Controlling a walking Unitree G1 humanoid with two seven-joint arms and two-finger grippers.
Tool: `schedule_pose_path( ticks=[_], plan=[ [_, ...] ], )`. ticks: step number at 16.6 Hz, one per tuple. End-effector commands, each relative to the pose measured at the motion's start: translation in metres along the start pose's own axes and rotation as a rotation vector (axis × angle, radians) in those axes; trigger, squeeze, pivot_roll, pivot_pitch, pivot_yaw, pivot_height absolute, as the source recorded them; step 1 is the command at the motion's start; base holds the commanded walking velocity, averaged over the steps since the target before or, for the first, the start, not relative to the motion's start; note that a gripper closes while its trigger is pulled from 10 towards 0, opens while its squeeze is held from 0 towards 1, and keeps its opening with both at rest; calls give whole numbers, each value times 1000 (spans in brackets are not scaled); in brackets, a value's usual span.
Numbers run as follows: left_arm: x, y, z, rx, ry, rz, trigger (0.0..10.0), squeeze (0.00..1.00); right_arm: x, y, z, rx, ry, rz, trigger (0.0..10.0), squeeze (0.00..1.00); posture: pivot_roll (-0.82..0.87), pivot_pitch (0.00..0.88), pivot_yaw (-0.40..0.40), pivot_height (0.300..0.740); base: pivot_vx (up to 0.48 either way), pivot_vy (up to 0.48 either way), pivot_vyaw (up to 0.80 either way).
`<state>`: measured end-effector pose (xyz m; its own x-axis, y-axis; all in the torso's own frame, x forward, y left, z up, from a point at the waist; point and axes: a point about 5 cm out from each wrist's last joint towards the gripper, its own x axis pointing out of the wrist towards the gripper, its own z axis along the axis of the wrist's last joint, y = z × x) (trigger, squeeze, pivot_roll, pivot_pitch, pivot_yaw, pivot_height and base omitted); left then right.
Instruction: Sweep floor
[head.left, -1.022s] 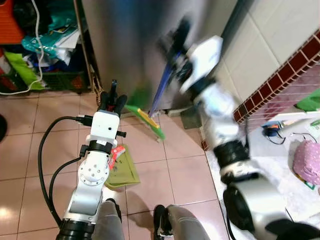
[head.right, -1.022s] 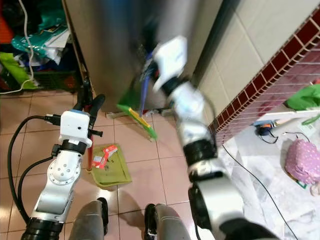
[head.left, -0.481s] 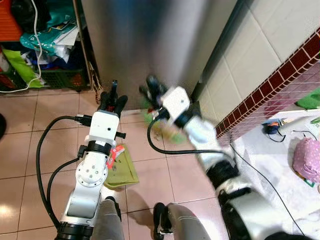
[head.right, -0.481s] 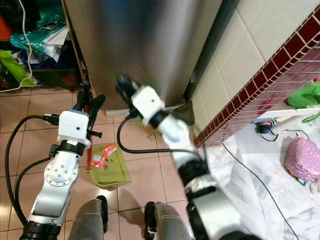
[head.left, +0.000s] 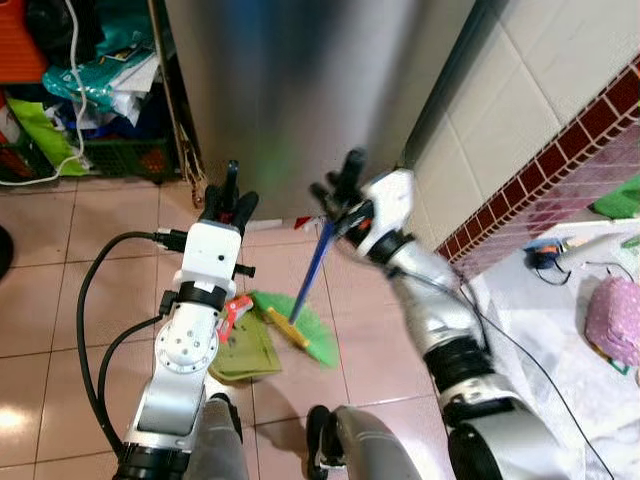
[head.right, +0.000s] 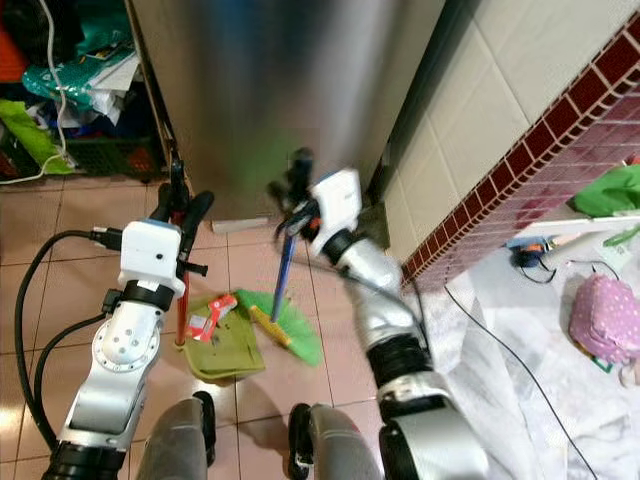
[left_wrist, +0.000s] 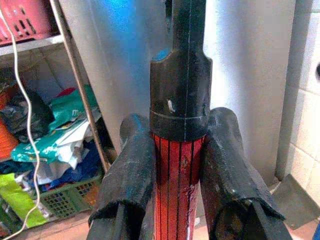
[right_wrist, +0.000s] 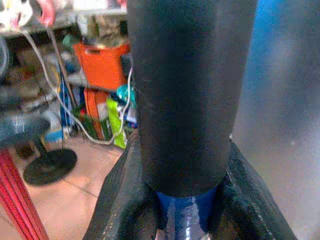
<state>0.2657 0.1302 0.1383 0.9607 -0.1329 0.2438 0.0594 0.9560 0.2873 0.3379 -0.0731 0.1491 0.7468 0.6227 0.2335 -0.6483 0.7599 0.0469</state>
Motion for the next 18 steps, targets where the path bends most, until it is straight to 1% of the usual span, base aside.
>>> schedule_pose_path(
  ticks=[1, 3, 4, 5, 7, 8, 11, 14, 16, 17, 18],
  plan=[
    [5, -4, 9, -6, -50, -13, 10000, 0, 0, 1, 8, 127, -21, 13, 10000, 0, 48, 219, -131, 740, 0, 0, 0],
    [7, -7, 9, -12, -52, -21, 10000, 0, 3, 1, 37, 181, -57, 78, 10000, 0, 38, 216, -128, 740, 0, 0, 0],
    [8, -8, 9, -14, -53, -24, 10000, 0, 3, -2, 48, 191, -71, 81, 10000, 0, 29, 211, -125, 740, 0, 0, 0],
    [8, -8, 9, -16, -56, -28, 10000, 0, 5, -5, 60, 180, -94, 82, 10000, 0, 28, 210, -125, 740, 0, 0, 0],
    [10, -9, 10, -19, -61, -35, 10000, 0, 14, -20, 95, 108, -212, 22, 10000, 0, 28, 206, -122, 740, 0, 0, 0],
    [10, -10, 10, -21, -63, -39, 10000, 0, 17, -25, 113, 35, -269, -2, 10000, 0, 31, 205, -120, 740, 0, 0, 0],
    [10, -11, 11, -26, -66, -49, 10000, 0, 21, -37, 142, -117, -331, -55, 10000, 0, 37, 202, -120, 740, 0, 0, 0],
    [10, -10, 11, -25, -67, -54, 10000, 0, 24, -47, 158, -209, -388, -122, 10000, 0, 41, 201, -120, 740, 0, 0, 0],
    [10, -10, 11, -25, -68, -57, 10000, 0, 24, -51, 157, -288, -381, -154, 10000, 0, 41, 201, -120, 740, 0, 0, 0],
    [9, -10, 9, -25, -67, -59, 10000, 0, 22, -54, 148, -329, -352, -170, 10000, 0, 43, 197, -117, 740, 0, 0, 0],
    [8, -9, 4, -25, -61, -69, 10000, 0, 17, -60, 120, -388, -267, -212, 10000, 0, 43, 197, -118, 740, 0, 0, 0]
  ],
)
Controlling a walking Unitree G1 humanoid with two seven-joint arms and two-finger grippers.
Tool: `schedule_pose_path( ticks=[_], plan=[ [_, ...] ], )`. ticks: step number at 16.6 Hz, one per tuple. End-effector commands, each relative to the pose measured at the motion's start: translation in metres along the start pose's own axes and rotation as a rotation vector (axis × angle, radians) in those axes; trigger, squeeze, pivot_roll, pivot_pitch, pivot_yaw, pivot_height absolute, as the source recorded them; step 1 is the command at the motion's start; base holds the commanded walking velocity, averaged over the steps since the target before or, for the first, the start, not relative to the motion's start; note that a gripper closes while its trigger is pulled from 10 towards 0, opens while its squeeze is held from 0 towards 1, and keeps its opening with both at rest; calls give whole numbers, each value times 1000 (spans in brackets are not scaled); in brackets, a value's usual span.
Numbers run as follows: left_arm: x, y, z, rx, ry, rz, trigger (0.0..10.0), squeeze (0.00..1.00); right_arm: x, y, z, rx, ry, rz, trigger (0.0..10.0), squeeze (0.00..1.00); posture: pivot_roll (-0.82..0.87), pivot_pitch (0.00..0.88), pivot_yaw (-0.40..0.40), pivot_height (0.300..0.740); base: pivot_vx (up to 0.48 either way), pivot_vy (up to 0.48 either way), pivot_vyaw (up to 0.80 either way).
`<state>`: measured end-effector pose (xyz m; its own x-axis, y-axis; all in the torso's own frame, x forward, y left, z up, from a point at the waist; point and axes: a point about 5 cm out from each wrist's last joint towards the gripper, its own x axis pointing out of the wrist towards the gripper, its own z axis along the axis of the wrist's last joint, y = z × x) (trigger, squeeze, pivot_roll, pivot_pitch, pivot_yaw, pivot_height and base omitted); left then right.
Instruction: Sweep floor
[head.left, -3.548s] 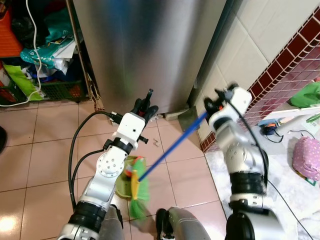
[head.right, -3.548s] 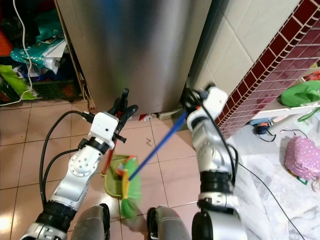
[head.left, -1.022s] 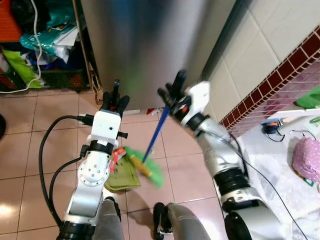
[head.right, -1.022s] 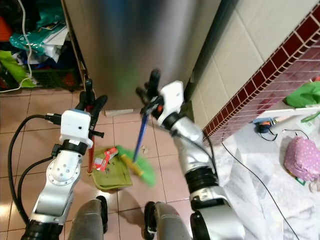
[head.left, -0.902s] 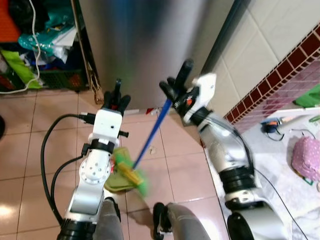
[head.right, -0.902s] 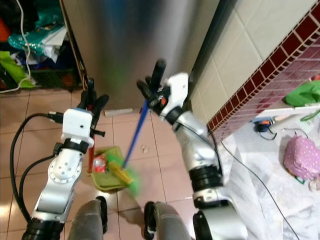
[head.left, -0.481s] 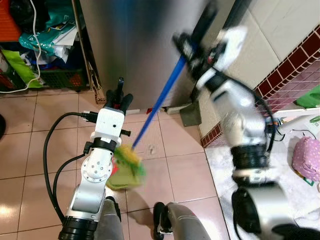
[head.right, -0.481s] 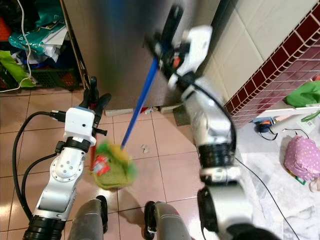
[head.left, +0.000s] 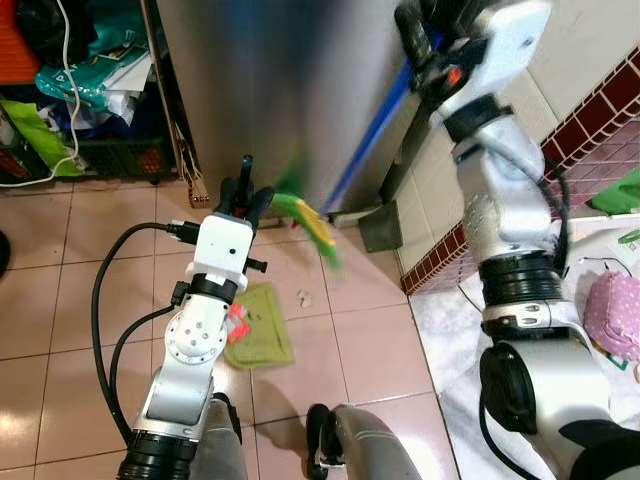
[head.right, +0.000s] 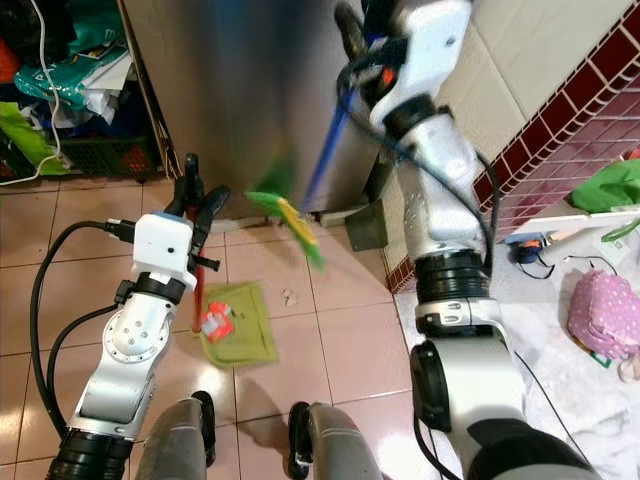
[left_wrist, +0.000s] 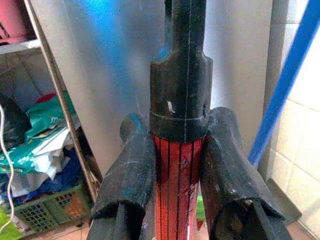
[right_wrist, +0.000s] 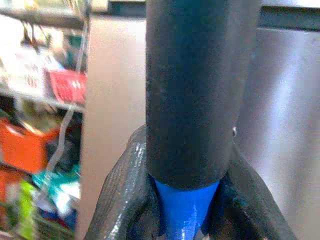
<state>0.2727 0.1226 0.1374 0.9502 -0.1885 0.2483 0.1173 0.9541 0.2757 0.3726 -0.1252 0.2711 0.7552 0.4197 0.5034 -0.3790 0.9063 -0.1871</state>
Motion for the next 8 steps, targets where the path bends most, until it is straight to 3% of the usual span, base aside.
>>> schedule_pose_path(
  ticks=[1, 4, 8],
  plan=[
    [0, -1, 2, -8, -36, -8, 10000, 0, -17, -2, -20, -132, 69, -20, 10000, 0, 48, 197, -121, 740, 0, 0, 0],
    [9, 2, -3, 16, -37, 3, 10000, 0, -42, 7, -54, -107, 183, -61, 10000, 0, 45, 195, -121, 740, 0, 0, 0],
    [17, 1, -3, 19, -61, -1, 10000, 0, -65, 22, -86, 14, 286, -109, 10000, 0, 31, 198, -111, 740, 0, 0, 0]
  ],
)
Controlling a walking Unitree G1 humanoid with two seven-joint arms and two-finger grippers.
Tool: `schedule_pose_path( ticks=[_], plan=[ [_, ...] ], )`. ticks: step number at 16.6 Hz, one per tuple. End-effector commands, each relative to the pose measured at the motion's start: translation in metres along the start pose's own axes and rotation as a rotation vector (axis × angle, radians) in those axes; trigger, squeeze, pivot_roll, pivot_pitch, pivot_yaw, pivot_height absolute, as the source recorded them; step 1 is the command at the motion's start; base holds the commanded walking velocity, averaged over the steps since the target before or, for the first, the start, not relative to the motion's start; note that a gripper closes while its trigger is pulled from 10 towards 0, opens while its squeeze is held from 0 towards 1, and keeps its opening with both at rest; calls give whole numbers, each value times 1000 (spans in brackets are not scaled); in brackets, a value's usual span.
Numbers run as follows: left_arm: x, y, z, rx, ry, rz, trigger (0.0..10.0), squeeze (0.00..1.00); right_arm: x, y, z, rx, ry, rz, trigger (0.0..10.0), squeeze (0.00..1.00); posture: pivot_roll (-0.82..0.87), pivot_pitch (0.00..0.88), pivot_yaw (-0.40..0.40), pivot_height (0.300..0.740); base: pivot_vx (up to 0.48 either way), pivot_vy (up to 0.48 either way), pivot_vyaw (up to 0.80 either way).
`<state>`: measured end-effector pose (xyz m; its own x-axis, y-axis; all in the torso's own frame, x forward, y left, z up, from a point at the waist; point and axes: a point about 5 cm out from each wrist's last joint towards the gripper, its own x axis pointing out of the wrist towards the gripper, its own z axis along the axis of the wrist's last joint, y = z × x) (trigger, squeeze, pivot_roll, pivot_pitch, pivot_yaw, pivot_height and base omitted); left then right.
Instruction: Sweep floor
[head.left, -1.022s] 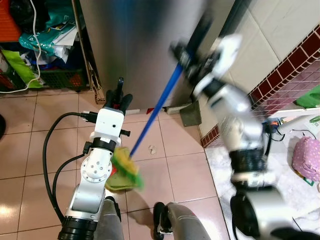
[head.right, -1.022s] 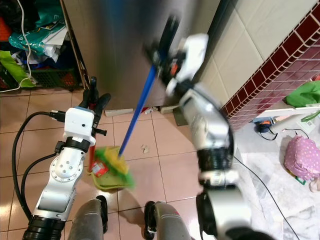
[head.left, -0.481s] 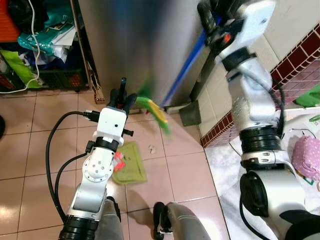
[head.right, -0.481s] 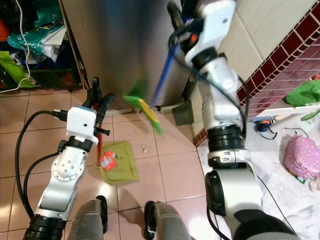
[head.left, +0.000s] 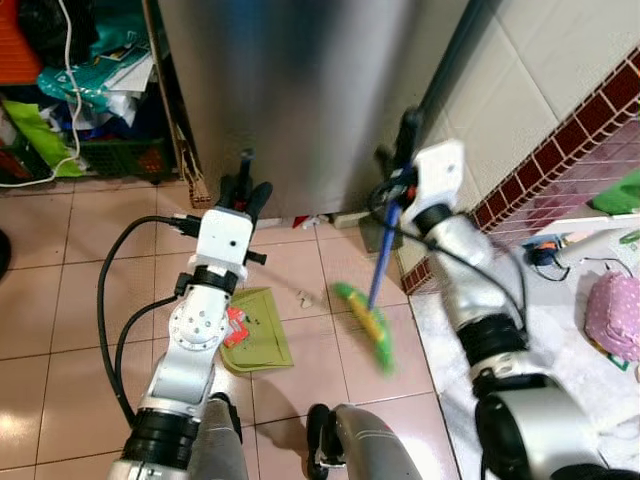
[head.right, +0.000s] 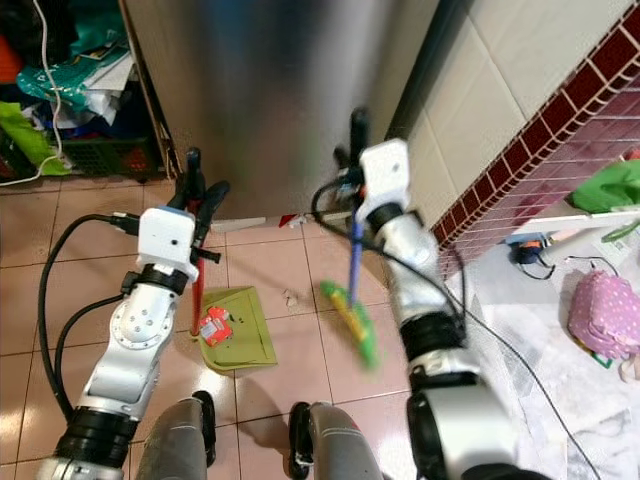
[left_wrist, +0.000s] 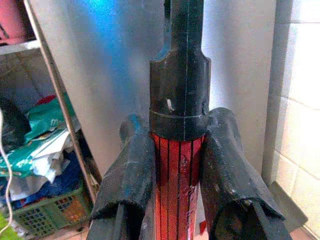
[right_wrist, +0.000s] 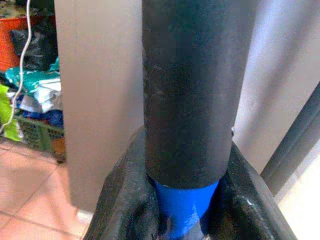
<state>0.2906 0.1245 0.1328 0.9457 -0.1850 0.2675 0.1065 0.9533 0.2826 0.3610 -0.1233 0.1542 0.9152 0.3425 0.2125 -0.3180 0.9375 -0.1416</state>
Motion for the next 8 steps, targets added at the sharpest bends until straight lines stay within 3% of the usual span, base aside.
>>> schedule_pose_path(
  ticks=[1, 4, 8],
  plan=[
    [4, -3, 5, 3, -46, -14, 10000, 0, -3, -3, -2, 61, -13, -55, 10000, 0, 23, 198, -110, 740, 0, 0, 0],
    [6, -7, 0, -5, -42, -24, 10000, 0, -11, 5, -13, 172, 23, -96, 10000, 0, 4, 198, -106, 740, 0, 0, 0],
    [11, -13, 0, -16, -58, -38, 10000, 0, -13, 6, -10, 324, 42, -89, 10000, 0, -18, 189, -105, 740, 0, 0, 0]
  ],
)
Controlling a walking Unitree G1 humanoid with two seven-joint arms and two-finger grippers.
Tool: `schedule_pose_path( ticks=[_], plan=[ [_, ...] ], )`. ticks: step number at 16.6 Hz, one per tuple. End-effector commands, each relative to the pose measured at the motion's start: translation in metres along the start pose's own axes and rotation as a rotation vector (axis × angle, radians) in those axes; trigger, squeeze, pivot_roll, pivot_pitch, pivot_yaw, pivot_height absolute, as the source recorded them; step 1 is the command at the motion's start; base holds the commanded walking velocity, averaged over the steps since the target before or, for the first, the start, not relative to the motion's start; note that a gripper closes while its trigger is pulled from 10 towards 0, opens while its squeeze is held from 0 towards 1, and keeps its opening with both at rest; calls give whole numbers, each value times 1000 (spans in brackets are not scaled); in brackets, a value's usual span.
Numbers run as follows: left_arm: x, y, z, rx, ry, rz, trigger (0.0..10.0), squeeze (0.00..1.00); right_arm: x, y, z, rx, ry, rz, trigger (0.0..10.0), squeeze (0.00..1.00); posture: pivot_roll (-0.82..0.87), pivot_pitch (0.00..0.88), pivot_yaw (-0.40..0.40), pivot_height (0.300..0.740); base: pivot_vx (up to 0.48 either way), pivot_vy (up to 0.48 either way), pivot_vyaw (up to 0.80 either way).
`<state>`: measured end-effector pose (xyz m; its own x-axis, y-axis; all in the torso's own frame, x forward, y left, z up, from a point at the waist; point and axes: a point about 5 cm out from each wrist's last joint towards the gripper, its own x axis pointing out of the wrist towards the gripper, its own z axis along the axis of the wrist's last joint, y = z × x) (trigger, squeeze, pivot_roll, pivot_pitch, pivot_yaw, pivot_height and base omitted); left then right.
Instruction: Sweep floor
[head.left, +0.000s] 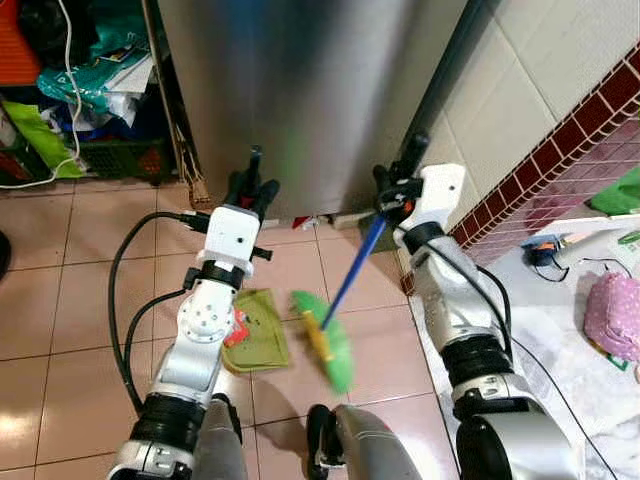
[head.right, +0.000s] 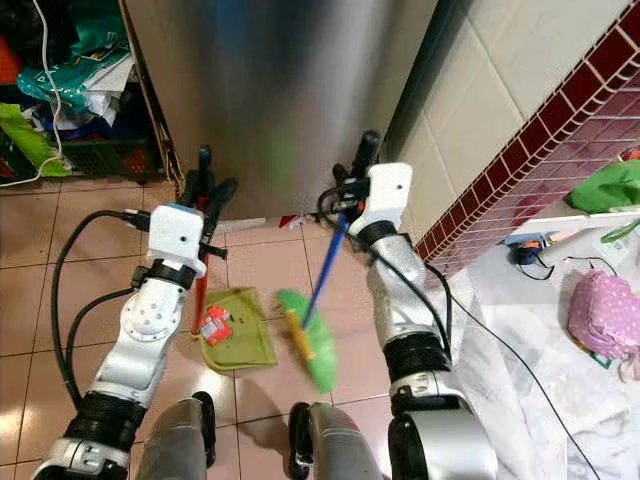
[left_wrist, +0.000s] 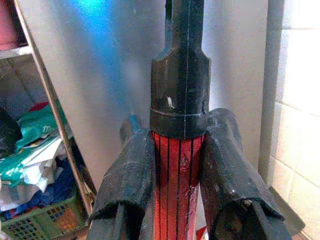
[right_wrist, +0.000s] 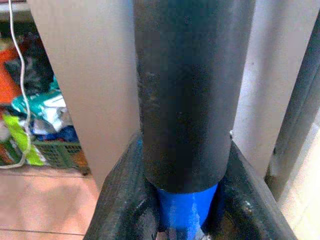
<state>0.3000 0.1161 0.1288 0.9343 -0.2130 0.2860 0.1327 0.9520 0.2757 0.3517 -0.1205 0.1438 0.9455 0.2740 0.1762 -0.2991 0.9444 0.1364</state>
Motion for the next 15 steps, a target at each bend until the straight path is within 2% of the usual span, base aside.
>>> schedule_pose_path(
  ticks=[1, 2, 3, 4, 7, 8, 9, 11, 13, 14, 15],
  plan=[
    [4, -5, 5, -2, -35, -16, 10000, 0, -3, -4, 1, 90, 7, -5, 10000, 0, -21, 188, -106, 740, 0, 0, 0],
    [4, -5, 5, -2, -36, -16, 10000, 0, -2, -6, 3, 115, 13, 0, 10000, 0, -26, 186, -107, 740, 0, 0, 0],
    [5, -5, 4, -2, -42, -14, 10000, 0, -1, -7, 12, 188, 22, 24, 10000, 0, -31, 184, -107, 740, 0, 0, 0],
    [5, -5, 4, -2, -42, -14, 10000, 0, -1, -7, 12, 188, 22, 24, 10000, 0, -31, 184, -107, 740, 0, 0, 0],
    [6, -7, 4, -6, -49, -18, 10000, 0, 3, -7, 26, 315, 16, 40, 10000, 0, -37, 181, -105, 740, 0, 0, 0],
    [6, -10, 5, -14, -53, -30, 10000, 0, 10, -7, 40, 404, -7, 30, 10000, 0, -38, 178, -101, 740, 0, 0, 0],
    [6, -11, 5, -18, -53, -36, 10000, 0, 12, -7, 45, 421, -17, 28, 10000, 0, -38, 178, -101, 740, 0, 0, 0],
    [7, -17, 4, -69, -37, -57, 10000, 0, 16, -10, 55, 414, -48, 17, 10000, 0, -39, 177, -99, 740, 0, 0, 0],
    [9, -25, 7, -150, -21, -105, 10000, 0, 20, -17, 69, 355, -93, -5, 10000, 0, -36, 174, -98, 740, 0, 0, 0],
    [10, -28, 10, -160, -36, -143, 10000, 0, 22, -26, 84, 210, -152, -23, 10000, 0, -36, 174, -98, 740, 0, 0, 0],
    [9, -27, 11, -161, -39, -155, 10000, 0, 22, -29, 90, 143, -180, -26, 10000, 0, -36, 174, -98, 740, 0, 0, 0]
  ],
)
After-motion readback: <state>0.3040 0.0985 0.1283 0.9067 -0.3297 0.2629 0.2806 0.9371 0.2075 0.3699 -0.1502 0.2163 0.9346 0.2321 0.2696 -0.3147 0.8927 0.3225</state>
